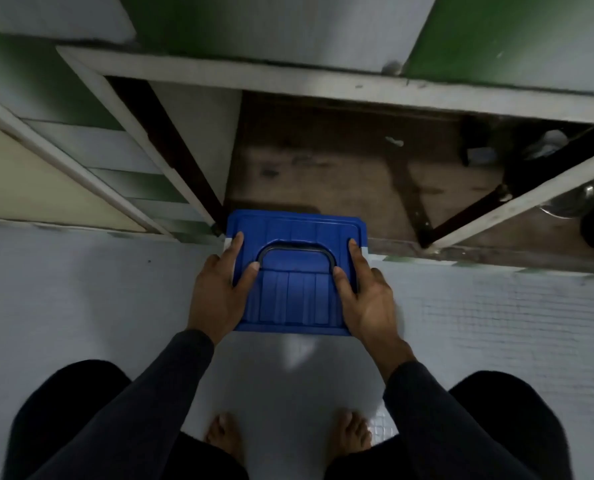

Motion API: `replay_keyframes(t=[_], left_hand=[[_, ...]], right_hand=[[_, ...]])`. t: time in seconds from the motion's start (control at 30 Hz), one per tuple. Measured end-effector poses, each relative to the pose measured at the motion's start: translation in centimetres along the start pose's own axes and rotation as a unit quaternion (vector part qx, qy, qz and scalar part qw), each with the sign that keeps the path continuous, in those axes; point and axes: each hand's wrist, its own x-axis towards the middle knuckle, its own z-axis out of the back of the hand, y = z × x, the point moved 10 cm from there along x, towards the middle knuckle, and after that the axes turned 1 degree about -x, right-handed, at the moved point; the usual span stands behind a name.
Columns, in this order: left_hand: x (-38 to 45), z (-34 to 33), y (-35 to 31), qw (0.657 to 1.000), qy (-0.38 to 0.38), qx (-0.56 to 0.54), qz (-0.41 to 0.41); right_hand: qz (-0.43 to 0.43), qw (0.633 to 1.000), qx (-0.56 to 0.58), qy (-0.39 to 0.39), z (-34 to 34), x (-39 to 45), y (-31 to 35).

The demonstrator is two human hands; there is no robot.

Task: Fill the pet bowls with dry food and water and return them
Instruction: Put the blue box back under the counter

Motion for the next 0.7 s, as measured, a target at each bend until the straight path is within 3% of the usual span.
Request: replay_keyframes(t=[0.27, 0.7], left_hand=[[5.1, -4.9, 3.8, 0.999, -0.014, 0.001, -0.04], [13.2, -6.9, 4.9, 0.999, -0.005, -0.002, -0.054]], right_hand=[[0.033, 0.998, 0.027, -0.053, -3.8, 5.6, -2.7], [0.026, 0.998, 0.034, -0.043, -5.4, 13.7, -2.3]])
